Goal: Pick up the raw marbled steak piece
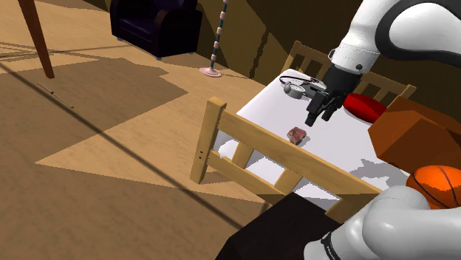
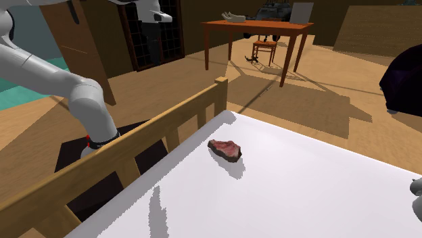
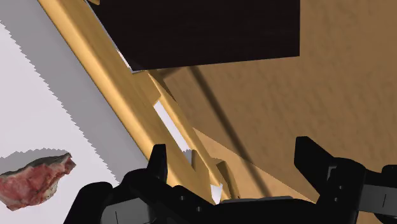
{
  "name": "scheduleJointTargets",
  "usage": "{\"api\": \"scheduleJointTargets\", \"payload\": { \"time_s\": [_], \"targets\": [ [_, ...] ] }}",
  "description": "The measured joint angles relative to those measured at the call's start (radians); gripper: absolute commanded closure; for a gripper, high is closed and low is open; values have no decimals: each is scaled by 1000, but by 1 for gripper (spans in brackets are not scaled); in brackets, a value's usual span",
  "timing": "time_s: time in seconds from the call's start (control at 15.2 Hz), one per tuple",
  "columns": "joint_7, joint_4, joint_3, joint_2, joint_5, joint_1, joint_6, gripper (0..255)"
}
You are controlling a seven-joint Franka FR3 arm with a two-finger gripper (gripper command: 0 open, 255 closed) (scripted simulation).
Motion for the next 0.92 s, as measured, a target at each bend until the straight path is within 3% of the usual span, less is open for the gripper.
{"api": "scheduleJointTargets", "payload": {
  "time_s": [0.2,0.92],
  "targets": [
    [13,-6,-11,28,-4,-17,30,0],
    [131,26,-106,326,-19,-152,266,0]
  ]
}}
